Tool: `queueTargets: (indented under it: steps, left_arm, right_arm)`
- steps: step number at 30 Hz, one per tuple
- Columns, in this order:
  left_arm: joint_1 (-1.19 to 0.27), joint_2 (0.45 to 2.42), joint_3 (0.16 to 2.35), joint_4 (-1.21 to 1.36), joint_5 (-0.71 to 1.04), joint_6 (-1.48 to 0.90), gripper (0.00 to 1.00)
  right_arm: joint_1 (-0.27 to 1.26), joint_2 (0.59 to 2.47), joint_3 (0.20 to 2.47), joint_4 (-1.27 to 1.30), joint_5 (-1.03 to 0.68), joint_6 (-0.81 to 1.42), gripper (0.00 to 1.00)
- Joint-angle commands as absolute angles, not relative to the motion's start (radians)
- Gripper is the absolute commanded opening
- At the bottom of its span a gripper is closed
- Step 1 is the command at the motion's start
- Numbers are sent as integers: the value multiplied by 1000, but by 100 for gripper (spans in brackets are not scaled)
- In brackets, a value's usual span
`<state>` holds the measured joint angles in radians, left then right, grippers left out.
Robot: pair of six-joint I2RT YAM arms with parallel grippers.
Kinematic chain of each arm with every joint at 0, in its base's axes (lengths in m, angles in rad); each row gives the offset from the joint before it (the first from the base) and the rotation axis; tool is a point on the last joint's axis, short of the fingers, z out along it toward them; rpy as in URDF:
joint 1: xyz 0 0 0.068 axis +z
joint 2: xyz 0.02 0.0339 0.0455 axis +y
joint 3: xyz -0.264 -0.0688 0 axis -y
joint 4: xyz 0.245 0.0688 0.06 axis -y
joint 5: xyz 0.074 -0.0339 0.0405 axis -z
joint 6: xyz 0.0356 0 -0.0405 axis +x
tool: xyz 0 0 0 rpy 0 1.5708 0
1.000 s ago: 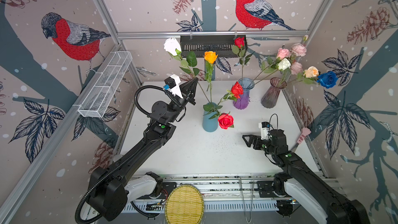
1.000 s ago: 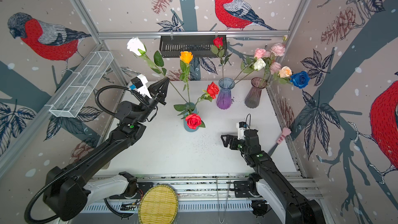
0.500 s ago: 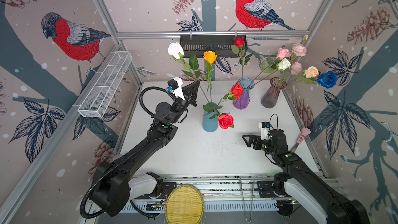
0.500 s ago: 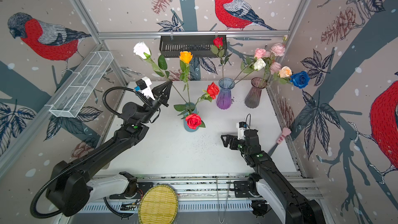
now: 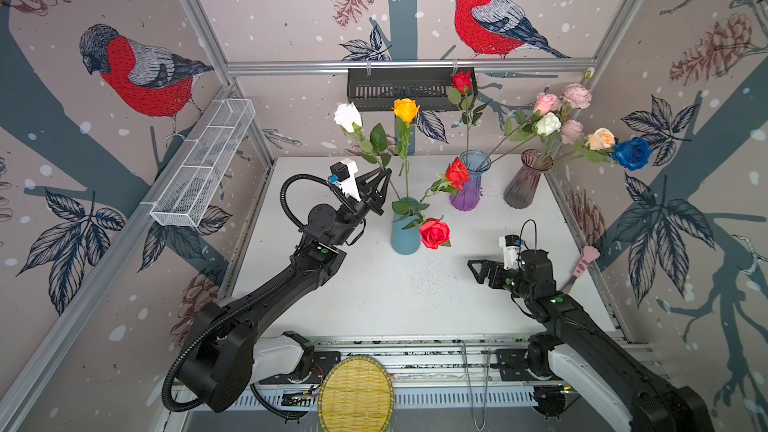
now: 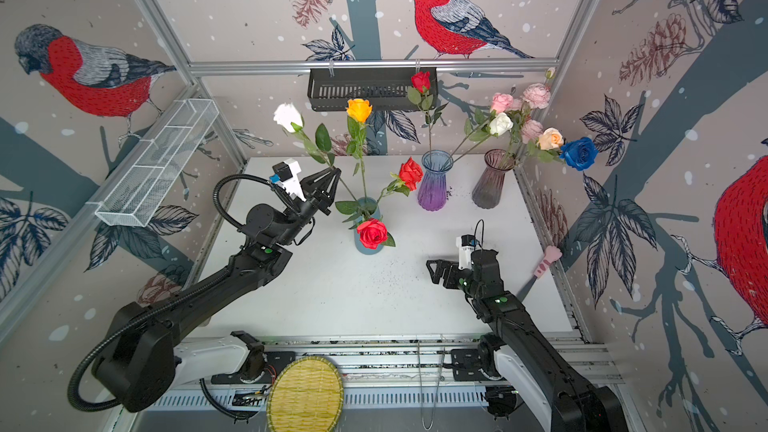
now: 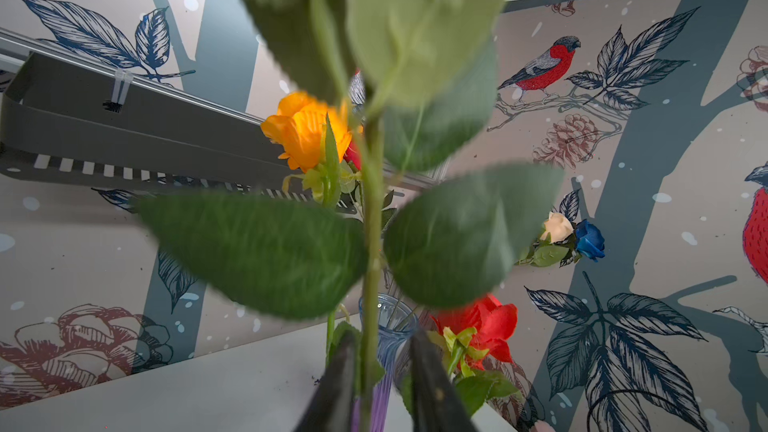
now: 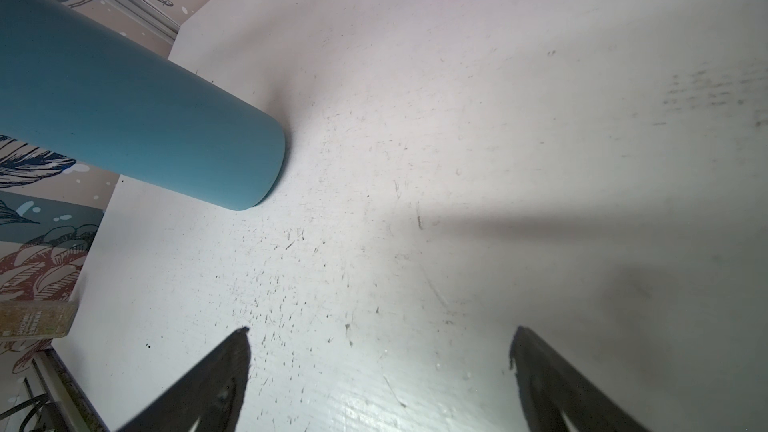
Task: Arrange the flowers into the vase
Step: 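Carry the white rose over the teal vase and lower its stem in, then open and draw back the left gripper while the right reaches toward the teal vase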
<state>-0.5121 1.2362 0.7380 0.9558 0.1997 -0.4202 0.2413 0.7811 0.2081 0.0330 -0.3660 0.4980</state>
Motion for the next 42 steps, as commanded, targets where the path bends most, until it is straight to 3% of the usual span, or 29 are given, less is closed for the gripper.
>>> queueTargets:
  steps: [1,5,6,18,27,30,36,39,42]
  left_arm:
    - [-514,1219,739,962,224,-446,59]
    - [-514,1115,629,901,229,-443,96]
    - [-514,1073,575,896,213,-444,98]
    - [-514,689,266,734,120,-463,98]
    - [-514,595,317,470,75,-411,98]
    - [-512,562,404,259,67,-408,98]
    - [-513,556,618,-187,90,-348,98]
    - [-512,533,681,-346,80,-281,98]
    - [-517,481,697,-422,63,-274,98]
  right_arm:
    - [242,778,206,55,-371,498,98]
    - [243,773,204,56,-372,499,98]
    - [244,774,202,58,-373,499,98]
    - [245,796,202,68,-370,498,98]
    - [285,814,213,95,-390,490,100]
    - [381,805,236,101,-318,486,100]
    - [736,876,359,209,-54,401,99]
    - [813,972,410,297,29,364,99]
    - [816,1046,395,492,2,370,99]
